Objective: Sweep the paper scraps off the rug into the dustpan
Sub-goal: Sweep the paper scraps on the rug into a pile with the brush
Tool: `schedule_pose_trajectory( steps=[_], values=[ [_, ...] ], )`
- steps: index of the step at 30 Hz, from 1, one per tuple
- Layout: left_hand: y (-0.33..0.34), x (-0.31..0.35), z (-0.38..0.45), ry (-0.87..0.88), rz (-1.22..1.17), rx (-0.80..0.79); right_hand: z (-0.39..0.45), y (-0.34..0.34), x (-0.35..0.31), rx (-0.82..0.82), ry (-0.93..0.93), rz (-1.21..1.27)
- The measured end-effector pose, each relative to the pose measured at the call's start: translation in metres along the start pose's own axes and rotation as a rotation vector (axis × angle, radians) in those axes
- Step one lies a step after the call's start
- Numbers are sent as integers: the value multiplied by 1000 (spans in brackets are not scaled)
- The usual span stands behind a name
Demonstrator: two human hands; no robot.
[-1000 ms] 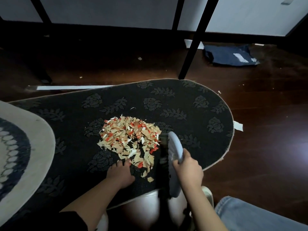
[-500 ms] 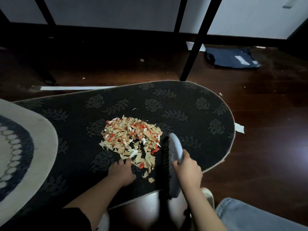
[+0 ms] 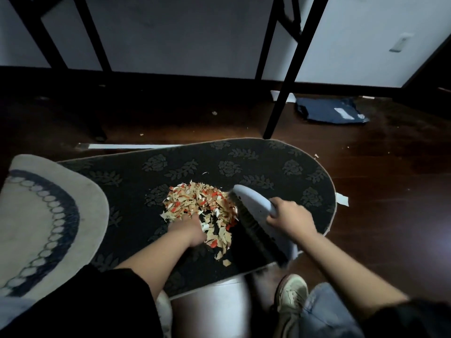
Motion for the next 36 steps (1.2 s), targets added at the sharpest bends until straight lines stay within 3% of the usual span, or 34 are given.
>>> schedule_pose_trajectory(
  steps=[10, 20, 24, 33, 36],
  values=[
    [0, -23, -22, -105, -32, 43, 11, -45, 3, -196, -510, -342],
    [54, -44, 37, -177, -60, -73, 50, 72, -22, -403, -879, -334],
    [64, -45, 59, -193, -88, -109, 63, 98, -21, -401, -878, -269],
    [76, -52, 77, -235, -113, -108, 102, 75, -19, -144, -691, -74],
    [79, -59, 79, -265, -108, -92, 90, 73, -5, -163, -703, -67]
  ],
)
Point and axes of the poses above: each hand's wrist, its own z-axis towards the middle knuckle, its own y-axis out of the palm, x = y × z, the point moved 3 cm from there along z, towards the middle knuckle
